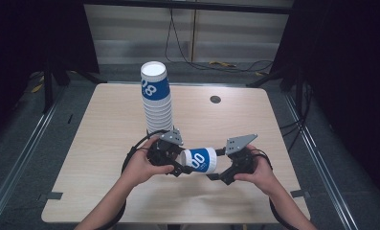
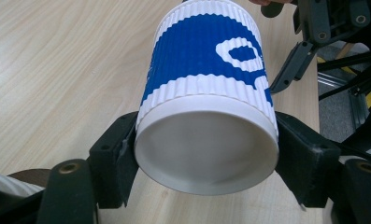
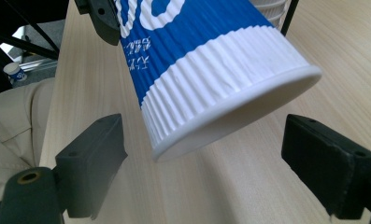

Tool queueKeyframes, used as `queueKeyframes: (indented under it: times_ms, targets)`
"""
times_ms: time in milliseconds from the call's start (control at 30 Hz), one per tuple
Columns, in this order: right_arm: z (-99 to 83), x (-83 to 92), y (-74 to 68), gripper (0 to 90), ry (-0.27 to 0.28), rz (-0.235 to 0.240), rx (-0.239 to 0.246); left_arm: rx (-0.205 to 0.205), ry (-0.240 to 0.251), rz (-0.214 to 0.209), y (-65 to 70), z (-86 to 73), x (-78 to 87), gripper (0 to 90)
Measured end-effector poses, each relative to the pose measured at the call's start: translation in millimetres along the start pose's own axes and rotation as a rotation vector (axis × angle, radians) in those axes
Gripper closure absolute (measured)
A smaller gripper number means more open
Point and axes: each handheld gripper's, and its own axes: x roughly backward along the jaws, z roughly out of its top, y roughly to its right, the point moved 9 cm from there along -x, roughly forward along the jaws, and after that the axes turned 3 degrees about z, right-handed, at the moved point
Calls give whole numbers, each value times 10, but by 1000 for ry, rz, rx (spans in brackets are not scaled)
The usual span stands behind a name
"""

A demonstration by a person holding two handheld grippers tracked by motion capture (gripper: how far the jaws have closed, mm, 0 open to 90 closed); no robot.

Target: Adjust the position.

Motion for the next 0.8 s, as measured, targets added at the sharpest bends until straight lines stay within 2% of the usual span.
queueKeyframes:
  times_ms: [167,333,500,700,800]
  targets:
    - [5,13,13,128,7,-5,-10,-2,7,3,1,9,9,291]
    - [18,8,15,128,11,-11,6,-11,6,3,7,18,12,291]
    - [11,7,25,130,4,-11,4,-3,18,-1,21,32,4,290]
    - [29,47,69,125,21,-23,-6,-6,25,0,16,52,18,290]
    - [37,49,77,125,18,-27,7,0,24,-6,18,50,13,291]
